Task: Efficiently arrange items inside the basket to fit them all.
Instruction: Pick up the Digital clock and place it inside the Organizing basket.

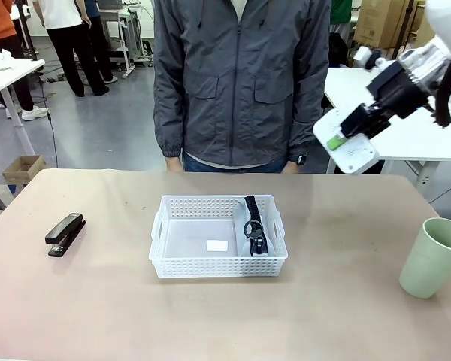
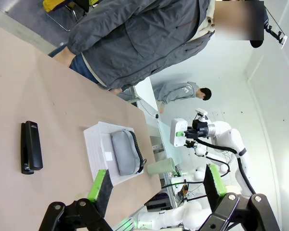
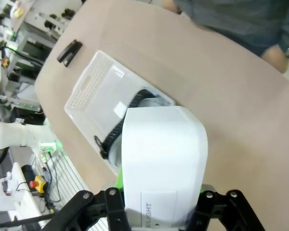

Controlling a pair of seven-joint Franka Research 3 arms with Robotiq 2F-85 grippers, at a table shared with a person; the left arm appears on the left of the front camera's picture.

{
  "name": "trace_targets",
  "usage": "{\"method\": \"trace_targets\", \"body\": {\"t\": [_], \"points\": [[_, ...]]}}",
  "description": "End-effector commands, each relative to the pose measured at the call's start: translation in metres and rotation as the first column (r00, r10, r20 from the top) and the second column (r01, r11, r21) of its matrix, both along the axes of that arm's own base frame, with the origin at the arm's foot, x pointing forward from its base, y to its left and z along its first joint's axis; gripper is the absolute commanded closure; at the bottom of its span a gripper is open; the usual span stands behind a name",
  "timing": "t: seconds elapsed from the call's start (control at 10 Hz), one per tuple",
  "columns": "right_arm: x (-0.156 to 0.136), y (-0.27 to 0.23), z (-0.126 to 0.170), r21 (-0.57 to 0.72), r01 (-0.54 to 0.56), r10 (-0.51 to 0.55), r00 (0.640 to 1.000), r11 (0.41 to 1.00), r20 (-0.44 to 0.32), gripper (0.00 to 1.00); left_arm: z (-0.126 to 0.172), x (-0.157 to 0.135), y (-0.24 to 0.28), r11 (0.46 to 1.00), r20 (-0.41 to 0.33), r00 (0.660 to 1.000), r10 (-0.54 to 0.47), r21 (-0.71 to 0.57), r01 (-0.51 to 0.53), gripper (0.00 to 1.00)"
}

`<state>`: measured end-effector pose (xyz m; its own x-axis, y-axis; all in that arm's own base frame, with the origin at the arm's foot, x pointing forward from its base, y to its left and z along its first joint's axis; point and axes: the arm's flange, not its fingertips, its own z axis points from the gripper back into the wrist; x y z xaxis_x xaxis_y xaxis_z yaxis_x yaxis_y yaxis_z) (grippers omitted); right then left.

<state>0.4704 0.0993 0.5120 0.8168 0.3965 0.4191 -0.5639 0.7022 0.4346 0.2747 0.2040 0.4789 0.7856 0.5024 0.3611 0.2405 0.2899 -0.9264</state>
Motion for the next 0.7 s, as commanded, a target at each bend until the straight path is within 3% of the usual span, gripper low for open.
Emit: {"method": "trace_targets", "body": {"t": [0.0,0.1,0.2,0.4,0.6], "points": [[-0.028,0.053,-0.002,-0.019,0.054,-0.054,0.999,0.998,0.009,0.85,0.002,0.001,-0.001,1.0,0.024,1.0,0.0,-0.006,0.0,0.0],[-0.038,0.086,-0.005,-0.046,0.007,-0.004,0.999,0.999,0.047,0.55,0.002,0.001,-0.001,1.0,0.024,1.0,0.0,-0.006,0.0,0.0],[-0.049,0.127,-0.01,-0.049,-0.07,0.074,0.993,0.996,0.088,0.55,0.002,0.001,-0.001,1.0,0.024,1.0,0.0,-0.006,0.0,0.0],[-0.056,0.204,-0.018,-0.053,-0.15,0.154,0.986,0.987,0.066,0.55,0.002,0.001,-0.001,1.0,0.024,1.0,0.0,-0.006,0.0,0.0],[-0.052,0.272,-0.039,-0.063,-0.066,0.068,0.997,0.996,0.02,0.55,0.002,0.001,-0.001,1.0,0.024,1.0,0.0,-0.006,0.0,0.0]]}}
